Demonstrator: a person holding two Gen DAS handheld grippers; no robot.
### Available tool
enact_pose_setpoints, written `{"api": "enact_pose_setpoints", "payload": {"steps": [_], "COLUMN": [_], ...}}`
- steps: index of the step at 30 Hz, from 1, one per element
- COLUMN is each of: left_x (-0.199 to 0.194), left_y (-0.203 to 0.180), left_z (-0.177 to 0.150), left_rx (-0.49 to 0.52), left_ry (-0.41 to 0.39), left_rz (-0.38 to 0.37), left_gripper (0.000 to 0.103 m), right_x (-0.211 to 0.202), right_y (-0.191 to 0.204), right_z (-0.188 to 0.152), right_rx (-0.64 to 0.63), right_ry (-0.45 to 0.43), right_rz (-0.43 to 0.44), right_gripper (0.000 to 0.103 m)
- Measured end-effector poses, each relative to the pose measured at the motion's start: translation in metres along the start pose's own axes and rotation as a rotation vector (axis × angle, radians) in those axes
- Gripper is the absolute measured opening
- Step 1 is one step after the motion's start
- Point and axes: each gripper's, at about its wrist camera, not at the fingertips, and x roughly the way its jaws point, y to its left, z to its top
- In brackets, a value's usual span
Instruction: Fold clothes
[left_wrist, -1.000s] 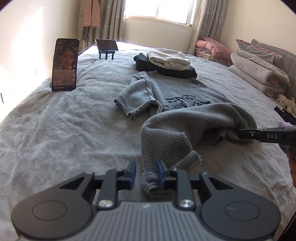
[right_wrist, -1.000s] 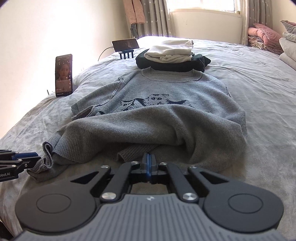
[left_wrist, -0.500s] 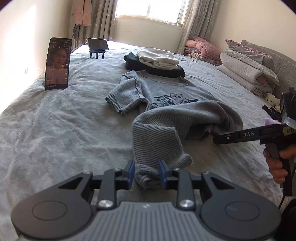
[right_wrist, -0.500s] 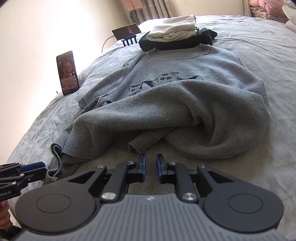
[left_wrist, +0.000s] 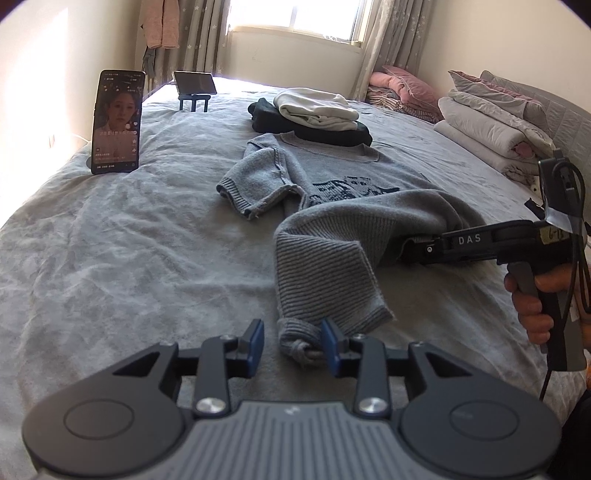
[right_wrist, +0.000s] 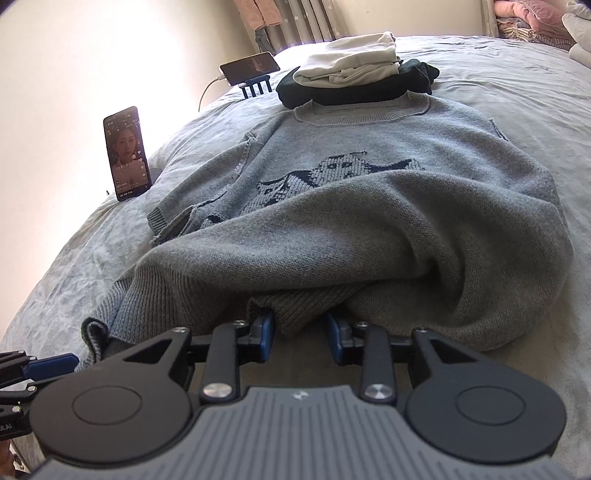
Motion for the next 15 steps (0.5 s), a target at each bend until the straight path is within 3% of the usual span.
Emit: {"api": "enact_pose_setpoints", "payload": {"steps": [2,5,7,15], "left_x": [0.001,0.003,0.003,-0.001], "left_y": [0.000,0.000,0.001,0.000], "left_z": [-0.001,-0.002,-0.002,-0.005], "left_rx": [0.002,0.008,0.007,0.015], "left_ry": [0.005,0.008,0.009,0.010], "left_rz": [0.001,0.004,0.003,-0.002], "left_gripper": [0.036,0.037,0.037,0.037], "right_x": [0.003,0.005,0.005,-0.027], "right_y": [0.004,0.010,0.014,0.023], "right_z": [0.000,-0.001,-0.002,-0.009], "right_rx": [-0.033,-0.091,-0.134,-0.213], "right_ry": [-0.002,-0.008,-0.009,-0.029], "right_rz": [-0.018,-0.060,-0.081,-0.160], "right_gripper": [0.034,0.014,0.008,0.007]}}
